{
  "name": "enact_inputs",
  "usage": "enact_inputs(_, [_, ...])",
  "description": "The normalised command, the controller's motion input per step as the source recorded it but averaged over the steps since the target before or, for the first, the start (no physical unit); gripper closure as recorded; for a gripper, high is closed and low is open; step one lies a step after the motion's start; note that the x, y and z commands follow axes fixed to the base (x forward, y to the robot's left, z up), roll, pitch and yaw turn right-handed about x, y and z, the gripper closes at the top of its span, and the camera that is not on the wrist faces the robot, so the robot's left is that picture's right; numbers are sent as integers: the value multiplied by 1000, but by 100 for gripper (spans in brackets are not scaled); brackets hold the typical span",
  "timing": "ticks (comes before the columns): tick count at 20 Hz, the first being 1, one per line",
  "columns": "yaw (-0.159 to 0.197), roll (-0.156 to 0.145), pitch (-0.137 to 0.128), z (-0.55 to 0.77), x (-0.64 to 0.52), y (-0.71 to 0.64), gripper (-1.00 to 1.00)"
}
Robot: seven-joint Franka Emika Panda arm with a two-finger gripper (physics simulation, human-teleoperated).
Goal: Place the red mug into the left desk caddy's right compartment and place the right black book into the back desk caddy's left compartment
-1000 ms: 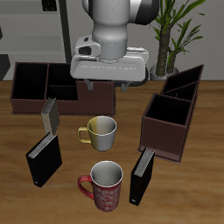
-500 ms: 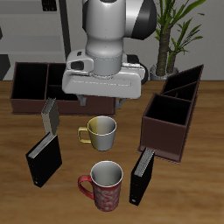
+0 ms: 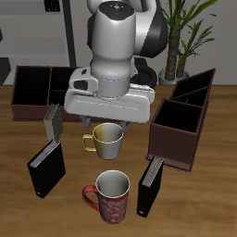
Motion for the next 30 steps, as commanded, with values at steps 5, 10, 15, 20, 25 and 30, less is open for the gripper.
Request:
enact_inputs(5, [-90, -16, -31, -173, 205, -172, -100])
enact_inputs(10, [-54, 16, -20, -343, 119, -36, -100])
enact_inputs(15, [-79, 21, -3, -458, 89, -62, -100])
enact_inputs(20, [-58, -5, -5, -368, 42, -106, -100])
enact_inputs(25, [-2, -22, 38, -361, 39, -72, -100])
enact_inputs(30, [-31, -10, 65, -398, 25, -65, -100])
